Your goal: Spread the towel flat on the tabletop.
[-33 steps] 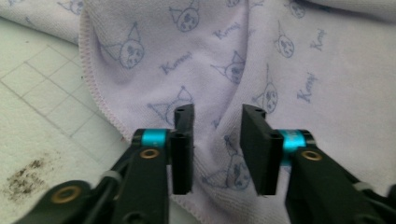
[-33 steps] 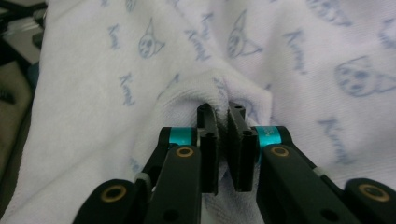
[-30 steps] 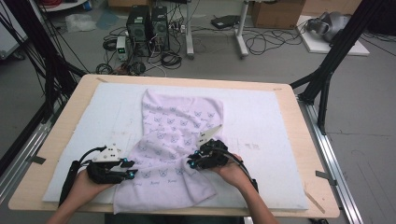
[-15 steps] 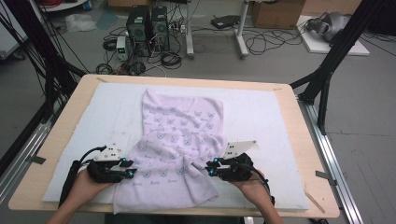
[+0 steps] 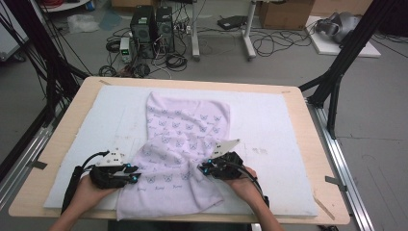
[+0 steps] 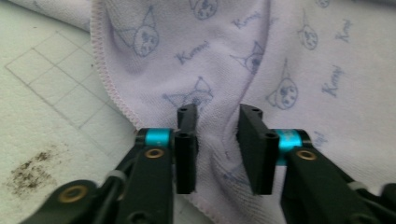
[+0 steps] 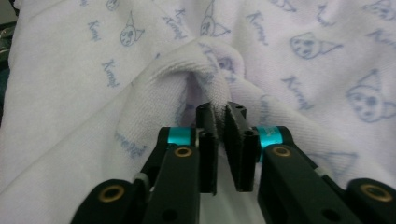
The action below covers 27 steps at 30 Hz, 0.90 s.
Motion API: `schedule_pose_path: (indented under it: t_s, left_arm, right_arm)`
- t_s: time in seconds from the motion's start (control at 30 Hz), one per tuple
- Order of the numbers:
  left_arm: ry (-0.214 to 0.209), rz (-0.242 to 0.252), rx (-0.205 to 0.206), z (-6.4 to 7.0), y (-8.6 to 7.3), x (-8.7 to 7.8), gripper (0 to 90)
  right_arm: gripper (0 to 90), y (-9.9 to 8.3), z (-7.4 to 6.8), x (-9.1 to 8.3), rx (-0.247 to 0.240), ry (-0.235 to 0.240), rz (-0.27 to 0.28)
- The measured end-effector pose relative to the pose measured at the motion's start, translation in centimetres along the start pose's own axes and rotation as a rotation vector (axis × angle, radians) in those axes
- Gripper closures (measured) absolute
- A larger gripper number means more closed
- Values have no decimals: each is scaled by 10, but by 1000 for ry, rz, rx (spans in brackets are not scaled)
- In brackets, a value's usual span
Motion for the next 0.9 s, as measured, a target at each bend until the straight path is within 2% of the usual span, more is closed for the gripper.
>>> schedule_pose_path:
  t_s: [0.07,0.13,0.23,0.3,0.4,0.5,0.6,0.7,0.77,0.9]
  left_arm:
    - [2,0,13,2,0,0,772]
    - [4,-2,25,3,1,0,809]
    - [-3,0,20,3,1,0,822]
    - [-4,7,9,2,1,-1,825]
    - [-3,9,9,1,1,-2,826]
    - [0,9,9,1,0,-2,823]
    - [-4,7,3,1,-1,-2,816]
    - [-7,11,-3,1,-2,-2,807]
    - [-6,10,-1,1,-1,-2,804]
    - [-3,6,2,1,-2,-2,801]
  right_arm:
    - [859,5,0,-10,3,-1,11]
    - [860,14,2,-20,-17,-20,38]
    - [860,27,8,-24,-12,-21,50]
    - [860,35,11,-16,-20,-24,29]
    - [860,45,14,7,-31,-12,-3]
    - [860,48,15,33,-38,-5,-62]
    - [854,47,18,46,-23,13,-73]
    - [779,47,19,38,-7,15,-53]
    - [736,49,17,28,-11,-2,-25]
    - [730,51,11,1,-28,-36,56]
Point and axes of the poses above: each handheld gripper's, and its own axes: x roughly forward along the jaws, y roughly out of its top, z roughly to its right, the point moved 8 cm from there along x, roughly forward along the jaws, and after that the axes turned 2 degrees about y, right-handed, at the moved point
